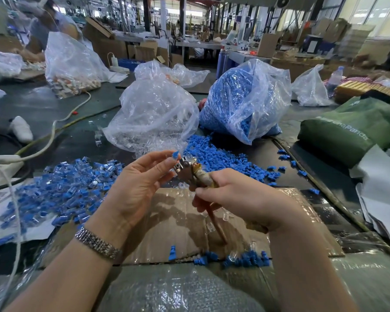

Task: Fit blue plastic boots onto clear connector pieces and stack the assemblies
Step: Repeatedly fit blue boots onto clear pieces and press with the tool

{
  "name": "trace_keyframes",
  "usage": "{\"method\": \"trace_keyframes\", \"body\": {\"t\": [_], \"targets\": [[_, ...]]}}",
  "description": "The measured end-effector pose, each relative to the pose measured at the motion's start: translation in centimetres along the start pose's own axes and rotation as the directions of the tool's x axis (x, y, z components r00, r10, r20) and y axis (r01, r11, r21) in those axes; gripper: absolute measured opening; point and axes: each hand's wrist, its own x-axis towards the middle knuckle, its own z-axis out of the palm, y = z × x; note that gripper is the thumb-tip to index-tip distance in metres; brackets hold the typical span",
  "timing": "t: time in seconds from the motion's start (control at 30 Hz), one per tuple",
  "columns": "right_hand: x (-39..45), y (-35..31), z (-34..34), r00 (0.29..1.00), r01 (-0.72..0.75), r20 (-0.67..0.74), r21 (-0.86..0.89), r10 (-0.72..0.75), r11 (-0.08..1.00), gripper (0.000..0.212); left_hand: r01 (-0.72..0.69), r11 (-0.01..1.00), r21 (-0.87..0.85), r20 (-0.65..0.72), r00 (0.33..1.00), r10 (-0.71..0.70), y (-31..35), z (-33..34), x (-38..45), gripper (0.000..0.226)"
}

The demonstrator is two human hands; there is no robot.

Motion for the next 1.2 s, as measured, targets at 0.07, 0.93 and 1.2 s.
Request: {"method": "trace_keyframes", "body": {"t": [0.07,0.93,1.2], "targets": [[0.0,-0.1,0.2,1.000,0.020,-0.003,0.033,-0.020,0.999,0.021,-0.013,1.000,0.025,-0.004,1.000,0.013,-0.2,0.1,0.1,0.036],[0.8,2.5,-2.9,0.892,-0.317,-0.419,-0.307,0.171,0.897,0.031,0.066,0.417,0.907,-0.265,0.857,0.442,0.3,-1.9,-0.1,0.009],[1.7,6.5,-3.0,0.724,-0.668,-0.516,-0.357,0.458,0.653,0.030,0.316,-0.142,0.938,-0.224,0.866,0.448,0.6,-2.2,-0.5,0.009]]}}
